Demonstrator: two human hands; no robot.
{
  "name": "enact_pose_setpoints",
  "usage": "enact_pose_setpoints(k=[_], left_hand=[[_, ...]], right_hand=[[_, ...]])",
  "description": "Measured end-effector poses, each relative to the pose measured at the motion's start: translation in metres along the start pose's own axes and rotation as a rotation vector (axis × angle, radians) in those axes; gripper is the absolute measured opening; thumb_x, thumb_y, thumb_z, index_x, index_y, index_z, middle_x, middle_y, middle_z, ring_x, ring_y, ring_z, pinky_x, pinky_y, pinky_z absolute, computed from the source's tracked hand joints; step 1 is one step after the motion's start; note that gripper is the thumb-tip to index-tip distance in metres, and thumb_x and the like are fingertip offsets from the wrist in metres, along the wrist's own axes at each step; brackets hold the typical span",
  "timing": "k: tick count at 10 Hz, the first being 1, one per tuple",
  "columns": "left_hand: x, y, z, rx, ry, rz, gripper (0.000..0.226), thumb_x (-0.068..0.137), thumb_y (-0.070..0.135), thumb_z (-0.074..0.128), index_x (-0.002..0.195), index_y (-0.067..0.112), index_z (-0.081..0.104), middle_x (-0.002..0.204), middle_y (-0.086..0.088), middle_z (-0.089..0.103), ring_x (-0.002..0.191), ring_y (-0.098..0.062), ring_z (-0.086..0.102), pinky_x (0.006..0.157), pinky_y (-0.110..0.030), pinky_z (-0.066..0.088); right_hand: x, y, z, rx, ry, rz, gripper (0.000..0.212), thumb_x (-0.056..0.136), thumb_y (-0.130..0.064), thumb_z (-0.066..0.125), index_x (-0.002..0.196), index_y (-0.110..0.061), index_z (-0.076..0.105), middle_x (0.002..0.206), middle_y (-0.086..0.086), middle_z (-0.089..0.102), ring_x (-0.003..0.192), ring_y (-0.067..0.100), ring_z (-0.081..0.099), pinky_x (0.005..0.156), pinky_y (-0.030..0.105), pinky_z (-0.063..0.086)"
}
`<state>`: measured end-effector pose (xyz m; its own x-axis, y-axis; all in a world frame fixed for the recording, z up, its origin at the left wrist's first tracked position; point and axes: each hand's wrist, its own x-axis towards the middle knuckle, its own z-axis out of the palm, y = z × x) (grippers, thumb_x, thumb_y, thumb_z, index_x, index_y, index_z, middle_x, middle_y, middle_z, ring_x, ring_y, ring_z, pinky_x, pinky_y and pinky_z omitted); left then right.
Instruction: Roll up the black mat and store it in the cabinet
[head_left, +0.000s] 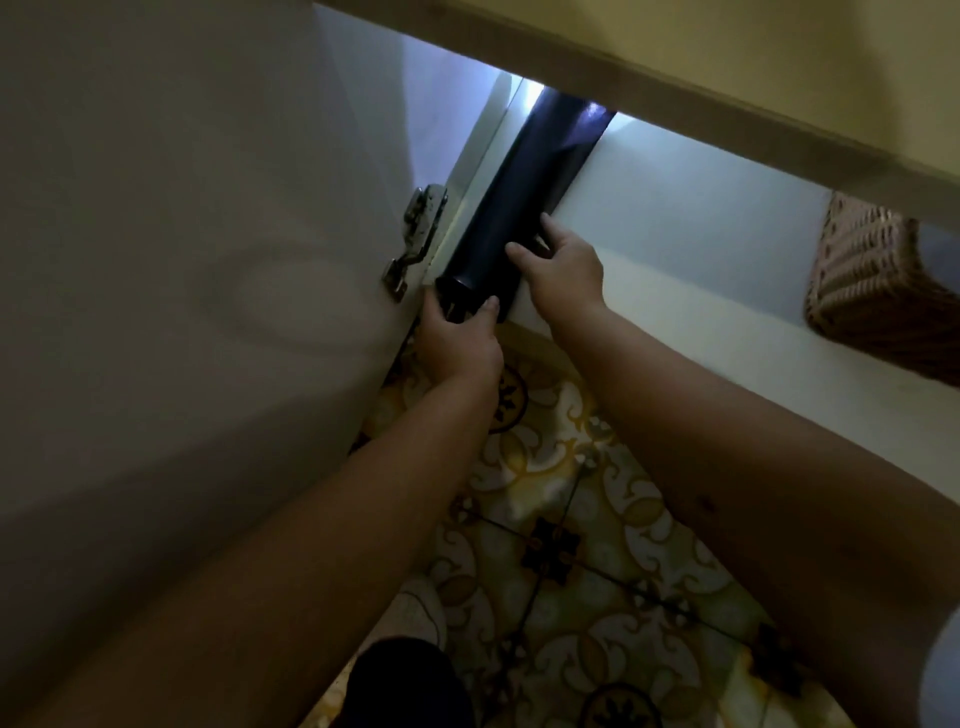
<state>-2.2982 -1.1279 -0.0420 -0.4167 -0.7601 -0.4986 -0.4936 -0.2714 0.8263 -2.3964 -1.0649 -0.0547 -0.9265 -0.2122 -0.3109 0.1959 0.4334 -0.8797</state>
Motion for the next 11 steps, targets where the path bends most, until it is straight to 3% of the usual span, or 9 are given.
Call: enact_pose_setpoints(k=[1,2,4,6,7,9,10,11], left_hand=[[0.008,0.007,-0.002,0.023,0.028,0.044,0.062,0.082,0.025,0.073,0.139,0.023,0.047,0.133,0.0,0.059,0.118,-0.016,0.057,0.093,-0.028,0.045],[0.009,0.008,0.0,0.039,0.051,0.046,0.059,0.083,0.026,0.073,0.137,0.022,0.049,0.13,0.0,0.061,0.117,-0.017,0.058,0.101,-0.036,0.047],[0.015,0.026,0.01,-0.017,0.002,0.124,0.044,0.088,0.015,0.064,0.131,0.011,0.055,0.122,-0.007,0.065,0.108,-0.018,0.062,0.095,-0.033,0.05],[0.013,0.023,0.01,-0.04,-0.11,0.128,0.055,0.09,0.012,0.061,0.141,0.013,0.043,0.132,-0.006,0.059,0.11,-0.01,0.057,0.091,-0.024,0.045],[0.014,0.02,0.003,0.011,-0.138,0.158,0.06,0.089,0.012,0.061,0.145,0.016,0.038,0.139,-0.004,0.054,0.122,-0.014,0.052,0.102,-0.031,0.042],[0.015,0.018,-0.007,0.042,-0.136,0.194,0.06,0.088,0.009,0.059,0.144,0.015,0.038,0.142,-0.006,0.05,0.128,-0.019,0.048,0.106,-0.034,0.039],[0.014,0.013,-0.006,0.066,-0.144,0.22,0.064,0.09,0.016,0.059,0.147,0.015,0.032,0.149,-0.006,0.041,0.136,-0.019,0.039,0.111,-0.036,0.035],[0.001,0.002,-0.011,0.263,-0.138,0.292,0.068,0.09,0.032,0.057,0.148,0.016,0.027,0.151,-0.008,0.033,0.138,-0.023,0.034,0.111,-0.048,0.035]], right_hand=[[0.009,-0.003,0.009,0.066,-0.054,-0.002,0.075,0.08,-0.03,0.074,0.145,-0.013,0.042,0.145,0.004,0.051,0.131,0.016,0.048,0.109,0.04,0.041],[0.018,-0.004,0.014,0.118,-0.115,-0.022,0.076,0.078,-0.024,0.075,0.145,-0.012,0.042,0.145,0.005,0.051,0.132,0.018,0.047,0.109,0.042,0.041],[0.025,-0.007,0.022,0.36,-0.096,-0.02,0.067,0.082,0.005,0.062,0.144,-0.002,0.038,0.144,0.013,0.05,0.13,0.023,0.049,0.108,0.045,0.042],[0.024,-0.018,0.013,0.116,-0.077,-0.005,0.063,0.086,-0.01,0.067,0.144,-0.014,0.042,0.14,0.006,0.054,0.127,0.019,0.05,0.107,0.039,0.043],[0.017,-0.015,0.007,0.022,-0.057,-0.053,0.063,0.087,-0.019,0.068,0.145,-0.019,0.042,0.144,0.003,0.051,0.13,0.018,0.047,0.108,0.033,0.04],[-0.007,-0.006,-0.005,-0.031,-0.072,-0.101,0.063,0.088,-0.023,0.067,0.145,-0.02,0.041,0.149,0.003,0.045,0.136,0.017,0.04,0.112,0.034,0.034],[-0.018,0.004,-0.014,-0.076,-0.096,-0.145,0.065,0.089,-0.025,0.066,0.147,-0.021,0.037,0.151,0.002,0.042,0.138,0.018,0.038,0.112,0.032,0.033],[-0.033,0.015,-0.027,-0.174,-0.051,-0.229,0.067,0.089,-0.032,0.064,0.148,-0.018,0.035,0.154,0.005,0.038,0.141,0.017,0.032,0.114,0.031,0.029]])
